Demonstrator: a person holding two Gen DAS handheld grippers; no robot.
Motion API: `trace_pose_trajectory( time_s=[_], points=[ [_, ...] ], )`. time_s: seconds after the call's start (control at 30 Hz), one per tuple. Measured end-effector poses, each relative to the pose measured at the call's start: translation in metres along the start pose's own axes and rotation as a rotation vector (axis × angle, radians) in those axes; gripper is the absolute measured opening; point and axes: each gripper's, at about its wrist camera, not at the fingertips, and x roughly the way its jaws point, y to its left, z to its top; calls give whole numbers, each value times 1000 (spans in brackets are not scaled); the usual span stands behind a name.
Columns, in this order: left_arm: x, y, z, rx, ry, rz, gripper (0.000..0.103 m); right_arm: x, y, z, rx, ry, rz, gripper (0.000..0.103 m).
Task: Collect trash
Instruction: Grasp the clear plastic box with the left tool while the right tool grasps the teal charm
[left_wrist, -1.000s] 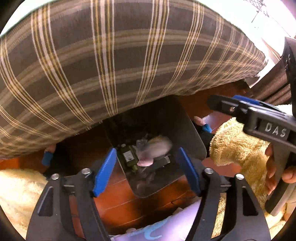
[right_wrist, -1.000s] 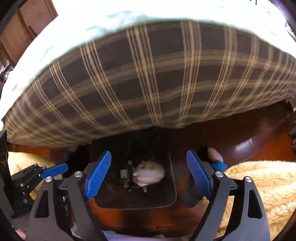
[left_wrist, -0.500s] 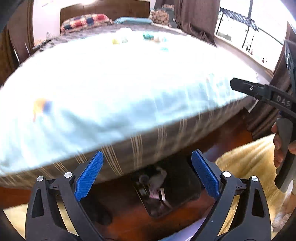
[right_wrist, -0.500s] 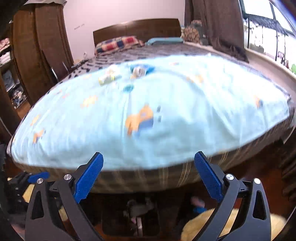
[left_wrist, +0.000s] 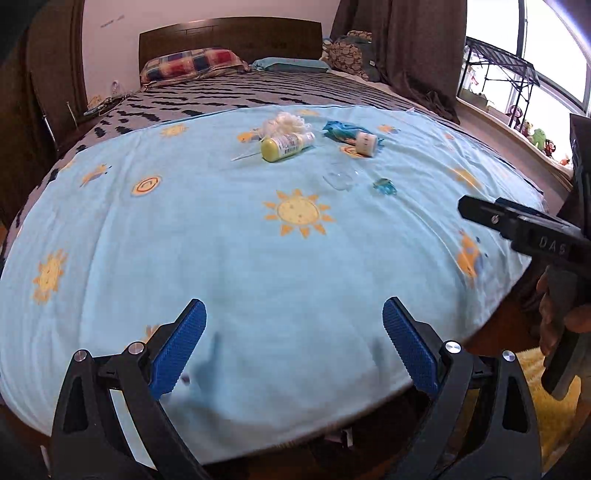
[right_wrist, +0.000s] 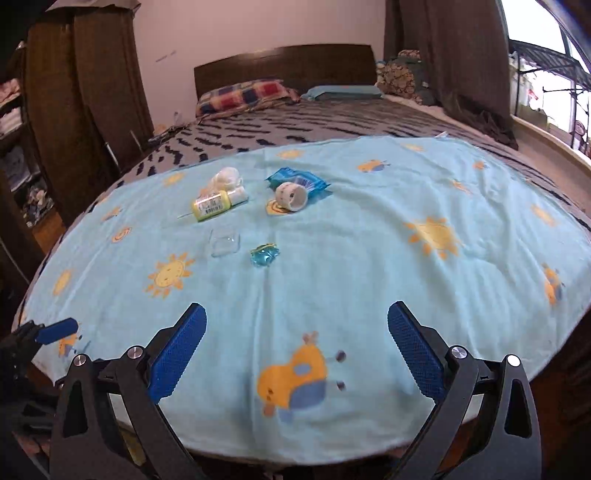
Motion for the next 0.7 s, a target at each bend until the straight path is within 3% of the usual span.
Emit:
trace_pose_trajectory(
  time_s=[0.17, 0.27, 0.53, 0.6, 0.7],
  points=[
    [21, 4, 14, -6, 30, -8, 91, 40, 8, 8, -18, 65, 18, 68],
    [34, 7, 19, -10, 50, -25, 91, 57, 12, 10, -34, 75, 25, 66],
    [59, 5, 33, -5, 58, -24, 91, 86, 23, 27, -101, 85, 15, 43],
    [64, 4, 38, -5, 58, -23, 91, 91, 25, 30, -124, 87, 4, 32],
    [71, 4, 47, -11, 55, -31, 91, 95, 22, 36, -114, 87, 9, 32]
  ],
)
